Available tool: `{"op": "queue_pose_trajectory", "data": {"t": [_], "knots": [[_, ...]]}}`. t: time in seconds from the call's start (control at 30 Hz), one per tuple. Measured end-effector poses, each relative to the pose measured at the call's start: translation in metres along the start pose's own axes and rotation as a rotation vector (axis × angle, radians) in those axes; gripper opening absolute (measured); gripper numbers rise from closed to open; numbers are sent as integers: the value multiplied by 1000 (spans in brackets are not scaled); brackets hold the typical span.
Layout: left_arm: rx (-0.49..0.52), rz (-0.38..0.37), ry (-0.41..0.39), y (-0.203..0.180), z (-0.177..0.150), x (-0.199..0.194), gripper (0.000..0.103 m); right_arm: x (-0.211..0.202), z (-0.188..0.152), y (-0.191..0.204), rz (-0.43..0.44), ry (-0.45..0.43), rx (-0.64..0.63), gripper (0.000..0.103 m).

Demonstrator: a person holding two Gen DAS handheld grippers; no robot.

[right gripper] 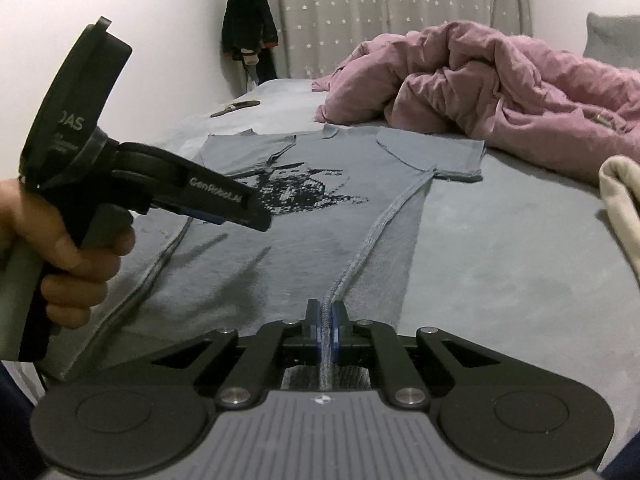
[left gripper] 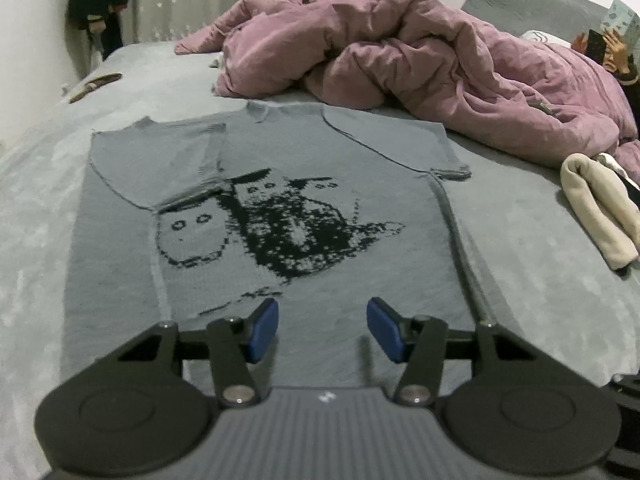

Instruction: Fold clothes

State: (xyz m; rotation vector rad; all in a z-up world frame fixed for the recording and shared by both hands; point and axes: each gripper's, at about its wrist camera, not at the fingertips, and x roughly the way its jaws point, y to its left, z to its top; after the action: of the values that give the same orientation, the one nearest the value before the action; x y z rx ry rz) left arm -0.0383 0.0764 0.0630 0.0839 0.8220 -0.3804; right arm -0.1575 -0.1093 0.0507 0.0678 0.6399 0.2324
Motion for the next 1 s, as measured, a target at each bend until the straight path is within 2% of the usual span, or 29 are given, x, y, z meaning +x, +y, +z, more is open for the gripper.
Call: {"op": "queue_pose_trajectory", "data": {"t": [0.27, 0.37, 0.7, 1.0], "knots": [[98, 1, 8, -27, 18, 13, 53, 6, -5, -1, 48, 0, 44, 8], [169, 26, 8, -46, 31, 23, 59, 7, -4, -3, 64, 2, 68, 8], [478, 105, 10, -148, 84, 103, 61, 13, -5, -21, 121, 23, 202, 7], [583, 124, 53, -185, 88, 156, 61, 14, -6, -29, 159, 39, 270, 7]]}}
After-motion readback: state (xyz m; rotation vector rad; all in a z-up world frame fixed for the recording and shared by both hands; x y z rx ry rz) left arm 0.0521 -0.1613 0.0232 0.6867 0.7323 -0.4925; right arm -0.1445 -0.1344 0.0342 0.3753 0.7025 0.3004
